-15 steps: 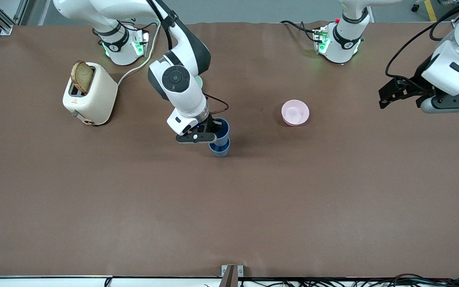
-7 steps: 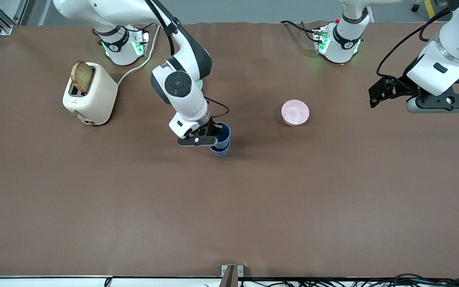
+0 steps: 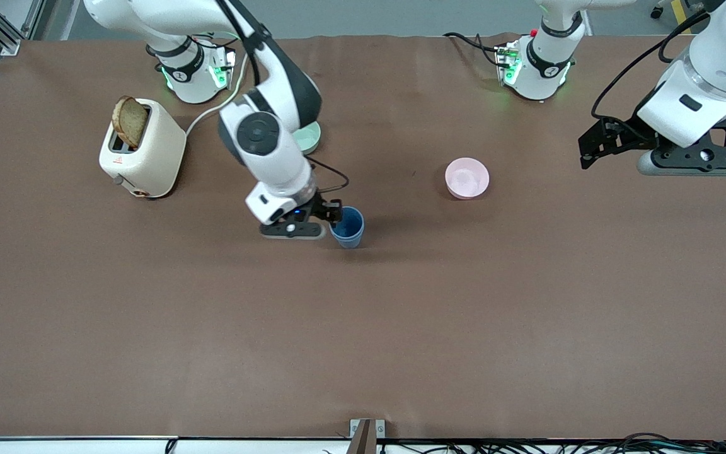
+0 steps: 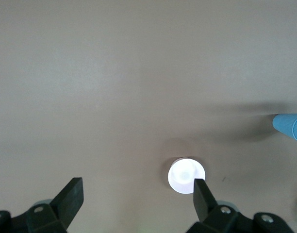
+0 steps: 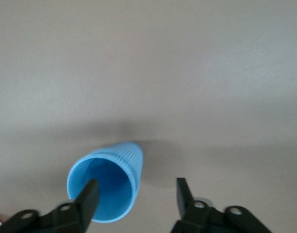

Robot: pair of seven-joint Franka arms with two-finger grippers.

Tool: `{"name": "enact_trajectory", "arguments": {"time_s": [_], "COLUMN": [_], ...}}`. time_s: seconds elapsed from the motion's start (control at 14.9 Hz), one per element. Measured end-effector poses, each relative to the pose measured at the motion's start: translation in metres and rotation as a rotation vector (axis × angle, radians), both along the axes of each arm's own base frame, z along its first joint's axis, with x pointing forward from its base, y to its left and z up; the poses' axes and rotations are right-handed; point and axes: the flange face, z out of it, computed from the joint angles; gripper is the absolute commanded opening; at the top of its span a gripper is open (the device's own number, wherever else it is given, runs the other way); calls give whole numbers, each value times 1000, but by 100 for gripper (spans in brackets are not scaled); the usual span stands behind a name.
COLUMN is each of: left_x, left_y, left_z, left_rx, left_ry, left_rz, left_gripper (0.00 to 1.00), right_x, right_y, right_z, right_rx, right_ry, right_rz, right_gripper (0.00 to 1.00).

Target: Stack blue cups with both arms

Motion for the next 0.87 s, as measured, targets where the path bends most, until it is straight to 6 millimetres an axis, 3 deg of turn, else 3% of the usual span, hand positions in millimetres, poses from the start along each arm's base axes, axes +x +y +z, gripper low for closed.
{"name": "enact_trajectory", "arguments": {"time_s": [0.2,0.34,0.67,0.87], "left_x": [-1,-3,-1,2], "left_y": [-5,-11,-11,-3], "left_z": [0,1,-3,-2], "left_rx": [-1,-1,-1,-2], "left_ry": [-1,-2,4,1], "left_rz": [-10,-21,-20,-6], "left_gripper": [100,100,100,100], "right_x": [24,32,32,14], "right_y": [-79,-137,-275,-337], "right_z": [74,105,122,144], "right_rx": [7,-35,-92,-111], "right_ry": [-34,-42,-51,-16], "right_rz": [-86,-89,-60,-31], "right_gripper": [94,94,94,97]}}
